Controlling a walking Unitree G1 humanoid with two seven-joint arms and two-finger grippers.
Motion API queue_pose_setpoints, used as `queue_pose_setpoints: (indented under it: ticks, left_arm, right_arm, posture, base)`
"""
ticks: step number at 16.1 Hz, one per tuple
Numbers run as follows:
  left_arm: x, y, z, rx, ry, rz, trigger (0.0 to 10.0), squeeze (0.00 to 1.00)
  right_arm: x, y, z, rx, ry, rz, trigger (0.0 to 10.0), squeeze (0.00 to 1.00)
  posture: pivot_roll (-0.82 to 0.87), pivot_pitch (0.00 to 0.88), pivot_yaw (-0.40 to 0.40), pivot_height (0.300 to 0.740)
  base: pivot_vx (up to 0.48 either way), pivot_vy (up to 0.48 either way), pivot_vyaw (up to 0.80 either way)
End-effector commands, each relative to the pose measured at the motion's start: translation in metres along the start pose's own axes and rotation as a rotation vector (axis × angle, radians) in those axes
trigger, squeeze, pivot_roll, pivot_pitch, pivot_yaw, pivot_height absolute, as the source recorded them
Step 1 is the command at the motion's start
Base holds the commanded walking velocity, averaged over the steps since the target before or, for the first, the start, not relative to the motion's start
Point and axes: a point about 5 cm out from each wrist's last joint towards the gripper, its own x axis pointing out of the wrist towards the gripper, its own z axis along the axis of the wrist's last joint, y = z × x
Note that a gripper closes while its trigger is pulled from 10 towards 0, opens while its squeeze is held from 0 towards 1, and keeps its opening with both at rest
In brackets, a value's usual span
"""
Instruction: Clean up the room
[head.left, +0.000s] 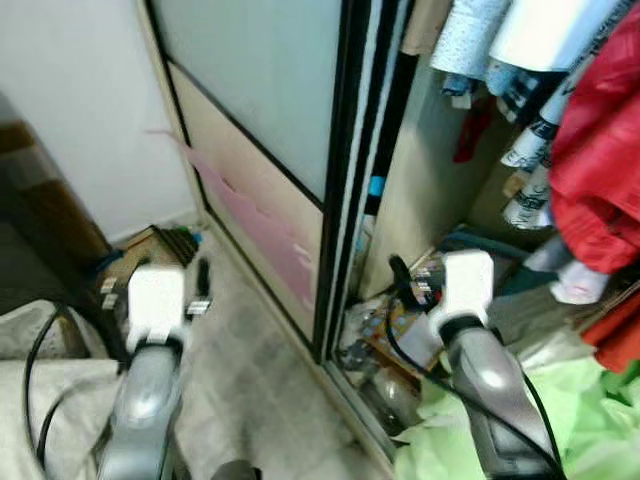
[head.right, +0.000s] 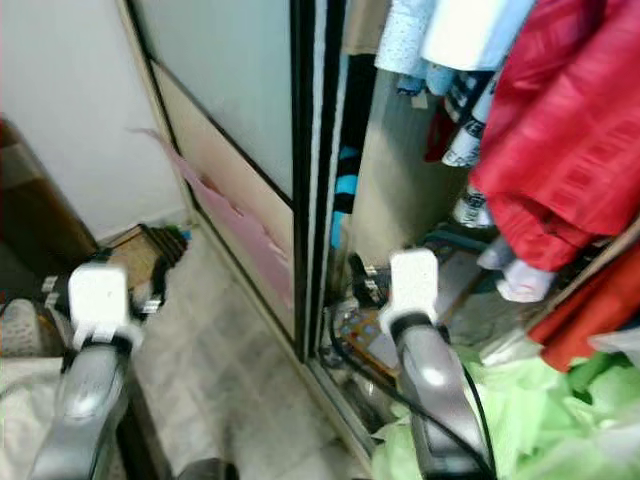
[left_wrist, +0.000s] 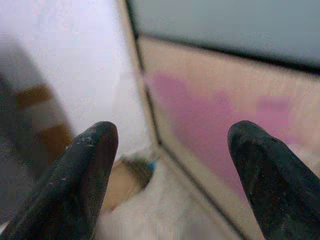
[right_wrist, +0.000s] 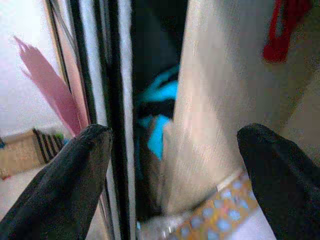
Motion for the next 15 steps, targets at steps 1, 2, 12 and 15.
queue_pose_setpoints:
  ticks: [1,2,12,15]
  left_arm:
    - [0.000,0.002,0.006,-0.010,-0.025,0.000,10.0,0.00]
    - [-0.004,0.005,0.003,-0.017,-0.013,0.000,10.0,0.00]
    - [-0.011,0.001,0.009,-0.029,-0.016,-0.029,10.0,0.00]
    - [-0.003,0.001,0.011,-0.027,-0.028,-0.026,10.0,0.00]
  right_arm:
    - [-0.006,-0.005,0.006,-0.005,-0.027,-0.030,10.0,0.00]
    - [-0.018,-0.011,0.004,-0.008,-0.025,-0.070,10.0,0.00]
    - [-0.030,0.014,0.014,-0.017,-0.005,0.351,10.0,0.00]
    - [-0.022,0.014,0.015,-0.023,-0.022,0.295,10.0,0.00]
  posture:
    - [-0.06,0.006,0.007,0.740]
    - [-0.07,0.000,0.022,0.740]
    - [-0.08,0.040,0.015,0.740]
    - [-0.07,0.037,0.005,0.740]
  base:
    - [0.000,0.000,0.00]
    - [0.000,0.000,0.56]
    - [0.000,0.000,0.80]
    - [0.000,0.000,0.80]
